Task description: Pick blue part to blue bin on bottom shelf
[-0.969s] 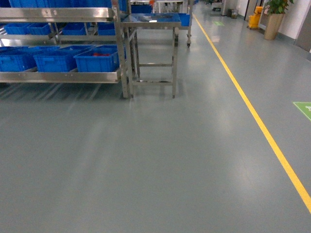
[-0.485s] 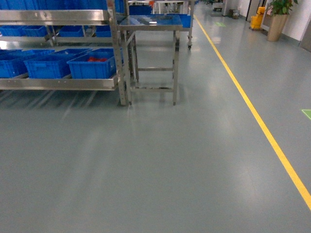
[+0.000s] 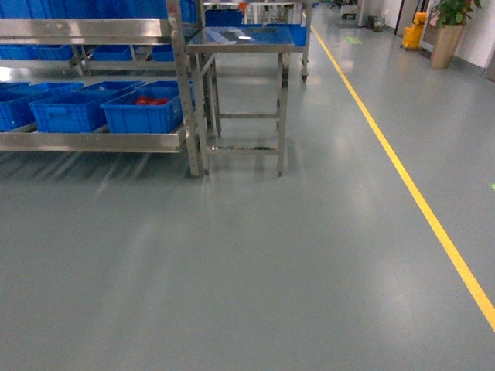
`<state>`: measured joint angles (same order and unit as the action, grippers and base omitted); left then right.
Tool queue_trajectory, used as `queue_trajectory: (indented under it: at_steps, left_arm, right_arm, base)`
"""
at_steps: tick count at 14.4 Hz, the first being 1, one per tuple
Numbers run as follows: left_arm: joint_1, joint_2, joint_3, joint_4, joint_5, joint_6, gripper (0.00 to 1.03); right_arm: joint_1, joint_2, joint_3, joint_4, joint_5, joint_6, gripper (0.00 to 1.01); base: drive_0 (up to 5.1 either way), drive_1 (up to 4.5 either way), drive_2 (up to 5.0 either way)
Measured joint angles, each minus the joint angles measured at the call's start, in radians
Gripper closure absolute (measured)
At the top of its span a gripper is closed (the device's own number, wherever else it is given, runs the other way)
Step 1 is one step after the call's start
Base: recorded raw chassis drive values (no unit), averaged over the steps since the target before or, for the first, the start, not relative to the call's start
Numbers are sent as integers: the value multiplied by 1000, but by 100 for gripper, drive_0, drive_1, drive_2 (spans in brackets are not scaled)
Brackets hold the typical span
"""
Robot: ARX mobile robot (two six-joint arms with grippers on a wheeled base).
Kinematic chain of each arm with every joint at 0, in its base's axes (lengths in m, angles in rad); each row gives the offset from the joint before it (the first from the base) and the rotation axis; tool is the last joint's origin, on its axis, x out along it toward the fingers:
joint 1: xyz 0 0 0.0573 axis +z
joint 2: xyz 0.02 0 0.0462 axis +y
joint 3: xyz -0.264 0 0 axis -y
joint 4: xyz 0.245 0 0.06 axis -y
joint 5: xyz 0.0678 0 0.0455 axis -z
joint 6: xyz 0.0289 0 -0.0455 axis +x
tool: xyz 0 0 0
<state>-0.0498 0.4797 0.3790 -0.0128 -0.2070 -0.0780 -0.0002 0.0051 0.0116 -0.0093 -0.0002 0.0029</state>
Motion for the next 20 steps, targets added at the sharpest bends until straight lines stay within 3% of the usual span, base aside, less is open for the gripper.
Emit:
queue_trajectory:
  at_steps: [20]
  left_arm:
    - [0,0,0,2,0,0,60]
  right_arm:
    - [0,0,0,8,0,0,3]
  base:
    - [-5,422,-432]
